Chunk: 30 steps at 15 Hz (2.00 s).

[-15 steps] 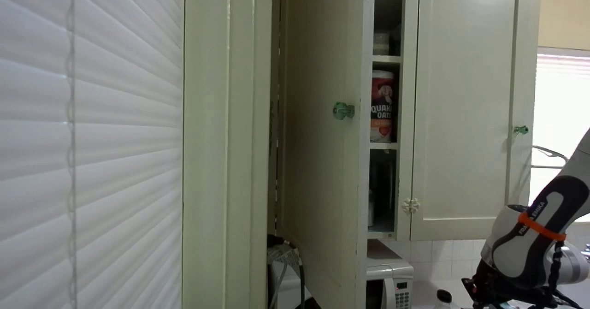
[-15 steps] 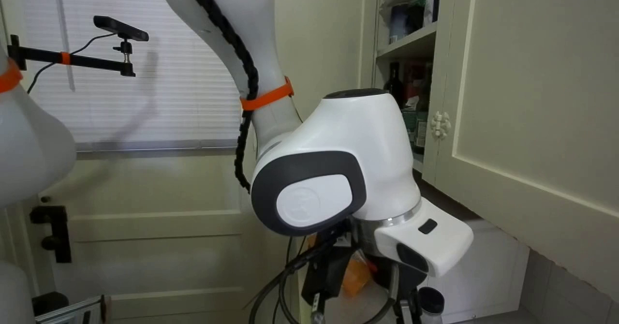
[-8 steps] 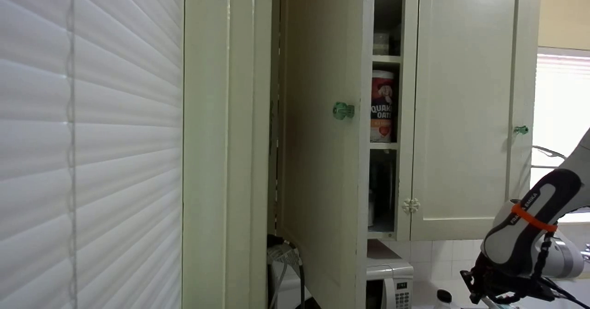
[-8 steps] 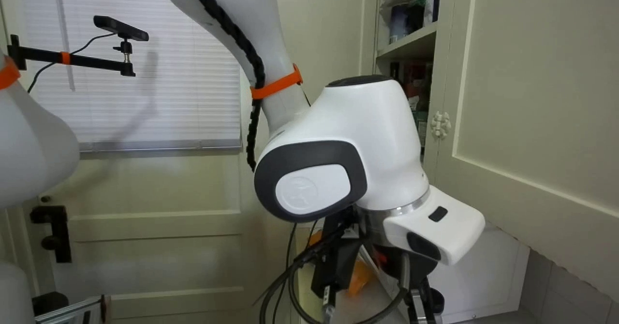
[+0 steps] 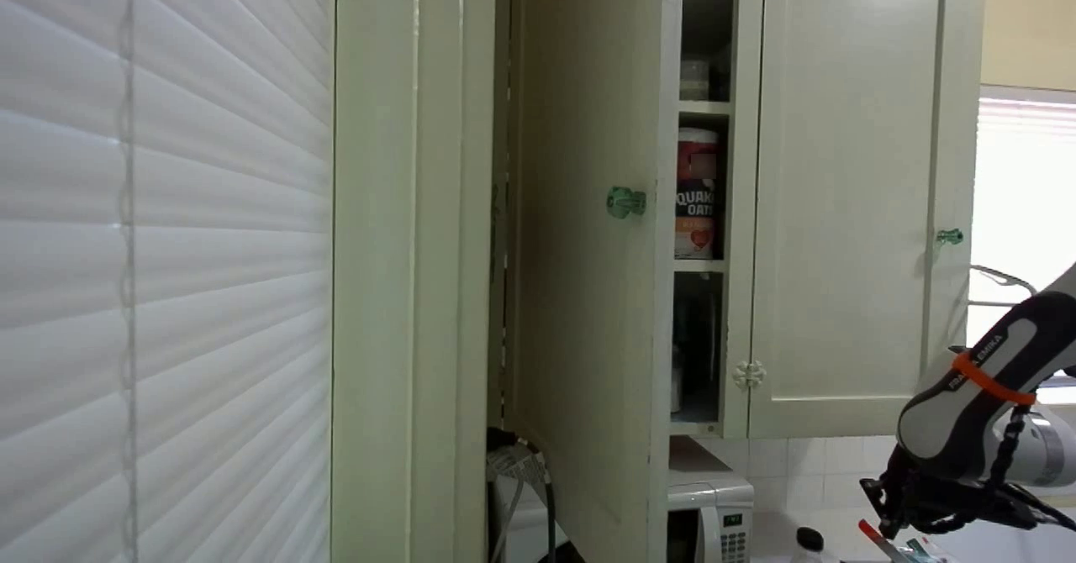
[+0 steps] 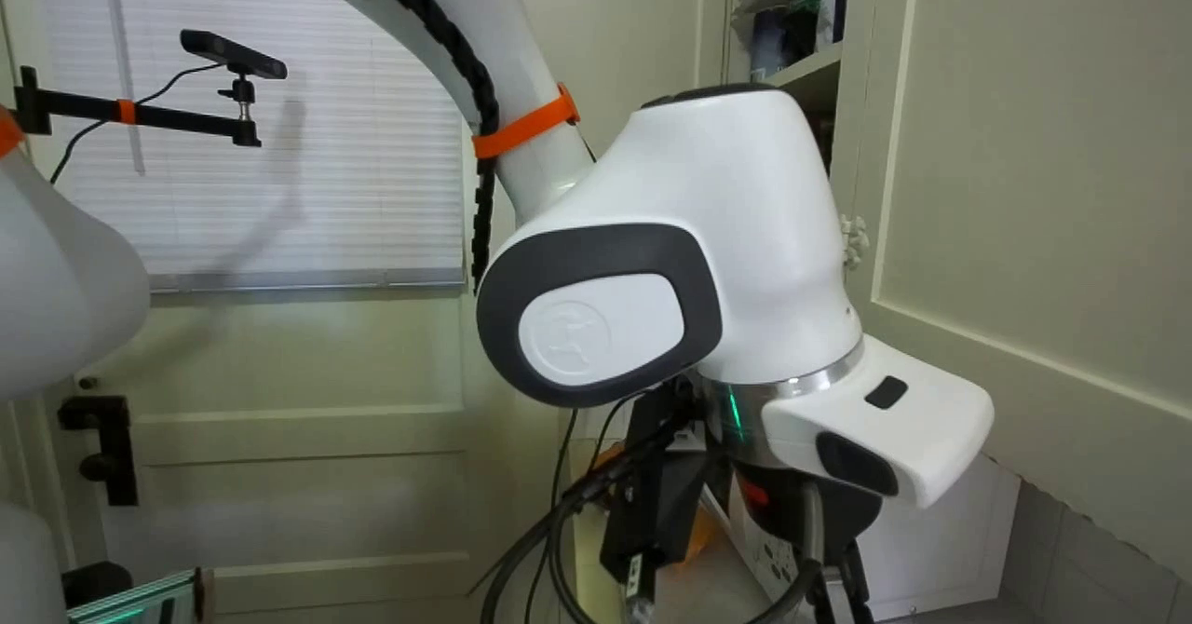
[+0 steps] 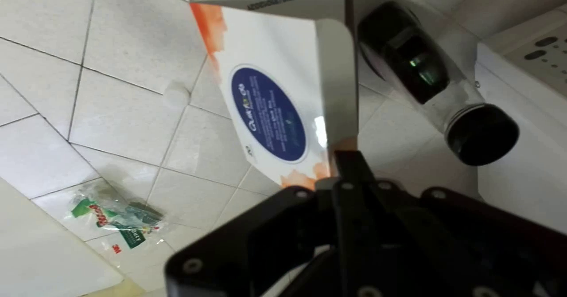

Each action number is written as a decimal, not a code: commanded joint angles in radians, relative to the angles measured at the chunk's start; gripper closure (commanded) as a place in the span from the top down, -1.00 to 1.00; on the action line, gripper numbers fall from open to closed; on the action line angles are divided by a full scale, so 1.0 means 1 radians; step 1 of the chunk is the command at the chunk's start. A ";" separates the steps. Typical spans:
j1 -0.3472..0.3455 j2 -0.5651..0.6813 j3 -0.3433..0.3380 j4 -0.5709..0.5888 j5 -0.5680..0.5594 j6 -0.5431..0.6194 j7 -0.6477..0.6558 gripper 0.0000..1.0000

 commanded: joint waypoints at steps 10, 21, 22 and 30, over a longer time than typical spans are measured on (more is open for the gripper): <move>0.156 -0.001 -0.154 0.009 0.104 -0.069 -0.075 -1.00; 0.180 0.022 -0.143 0.024 0.271 -0.063 -0.222 -1.00; 0.180 0.025 -0.144 0.025 0.274 -0.066 -0.226 -1.00; 0.168 0.074 -0.155 0.025 0.200 -0.061 -0.198 -1.00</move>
